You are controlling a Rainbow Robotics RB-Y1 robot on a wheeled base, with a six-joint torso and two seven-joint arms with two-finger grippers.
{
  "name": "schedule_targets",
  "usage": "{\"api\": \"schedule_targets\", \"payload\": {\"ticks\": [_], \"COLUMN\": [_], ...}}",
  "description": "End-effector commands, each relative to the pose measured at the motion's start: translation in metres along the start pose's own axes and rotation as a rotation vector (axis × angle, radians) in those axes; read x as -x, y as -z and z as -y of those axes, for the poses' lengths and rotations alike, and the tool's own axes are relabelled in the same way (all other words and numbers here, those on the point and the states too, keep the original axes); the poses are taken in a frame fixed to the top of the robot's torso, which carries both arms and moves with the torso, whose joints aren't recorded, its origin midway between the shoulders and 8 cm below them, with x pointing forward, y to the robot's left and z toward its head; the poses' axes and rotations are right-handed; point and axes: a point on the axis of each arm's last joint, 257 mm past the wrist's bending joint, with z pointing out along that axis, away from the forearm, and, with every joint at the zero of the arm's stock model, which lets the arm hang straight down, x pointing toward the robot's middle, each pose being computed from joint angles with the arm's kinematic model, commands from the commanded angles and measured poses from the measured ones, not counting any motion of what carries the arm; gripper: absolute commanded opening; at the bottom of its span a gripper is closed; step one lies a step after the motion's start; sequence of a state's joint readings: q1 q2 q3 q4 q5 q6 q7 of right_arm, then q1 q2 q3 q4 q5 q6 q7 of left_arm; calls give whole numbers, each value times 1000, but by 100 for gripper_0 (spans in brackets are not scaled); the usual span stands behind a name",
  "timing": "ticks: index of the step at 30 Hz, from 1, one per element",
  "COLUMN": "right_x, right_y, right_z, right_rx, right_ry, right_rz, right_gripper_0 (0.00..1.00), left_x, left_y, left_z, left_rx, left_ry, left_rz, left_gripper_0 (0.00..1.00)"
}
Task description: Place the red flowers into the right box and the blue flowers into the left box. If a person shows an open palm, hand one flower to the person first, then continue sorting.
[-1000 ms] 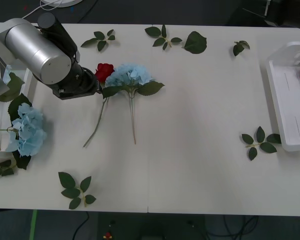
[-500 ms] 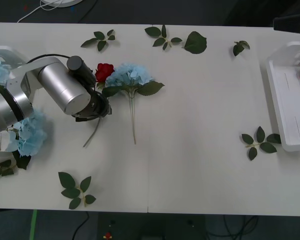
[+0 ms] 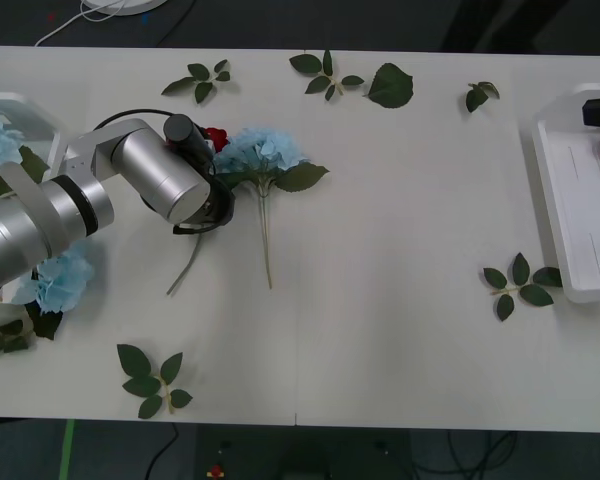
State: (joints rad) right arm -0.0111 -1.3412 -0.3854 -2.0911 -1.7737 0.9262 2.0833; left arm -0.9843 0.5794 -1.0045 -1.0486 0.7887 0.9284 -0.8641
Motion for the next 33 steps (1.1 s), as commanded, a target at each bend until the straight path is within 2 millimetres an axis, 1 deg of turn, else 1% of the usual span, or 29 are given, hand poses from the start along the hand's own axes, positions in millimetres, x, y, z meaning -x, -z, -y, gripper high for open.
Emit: {"api": "schedule_targets", "payload": {"ticks": [1,4,5,7,9,12,15,18,19,20,22,23,24,25,28,29,30,31,33], "right_x": [-7,-15,-15,-23,-26,-35,-42,-50,-52,-53,-55,-56,-57,-58,-59,-59,-58,-59,-59], "right_y": [10,13,13,16,17,20,21,24,25,26,27,27,27,28,28,28,28,28,28], "right_z": [-4,-4,-4,-5,-6,-8,-11,-16,-18,-19,-22,-23,-24,-26,-27,-27,-27,-27,-27], "right_rx": [34,52,52,74,84,107,122,143,152,157,167,171,174,178,182,182,183,181,181], "right_ry": [94,128,128,150,164,175,164,95,66,52,23,8,2,-9,-12,-12,-12,-14,-14], "right_rz": [18,28,28,42,55,76,85,94,99,104,108,111,113,115,113,113,115,114,114], "right_gripper_0": [100,100,100,100,100,100,100,100,100,100,100,100,100,100,100,100,100,100,100], "left_x": [7,10,10,12,13,17,30,55,70,76,91,97,101,107,113,115,118,119,121], "left_y": [1,2,2,4,4,6,14,37,56,68,98,117,128,152,202,211,232,244,263], "left_z": [27,28,28,29,27,27,21,3,-9,-16,-33,-39,-42,-49,-59,-58,-54,-48,-29], "left_rx": [-37,-39,-39,-40,-34,-33,-30,-17,-8,-7,-4,-14,-22,-47,-119,-137,-190,-232,-336], "left_ry": [-43,-44,-44,-45,-46,-46,-15,43,46,50,78,81,88,97,95,83,52,30,-23], "left_rz": [22,26,26,30,30,36,45,56,56,50,32,19,14,0,-21,-19,-5,5,28], "left_gripper_0": [0,0,0,0,0,0,0,0,0,0,0,0,0,0,0,0,0,0,0]}}
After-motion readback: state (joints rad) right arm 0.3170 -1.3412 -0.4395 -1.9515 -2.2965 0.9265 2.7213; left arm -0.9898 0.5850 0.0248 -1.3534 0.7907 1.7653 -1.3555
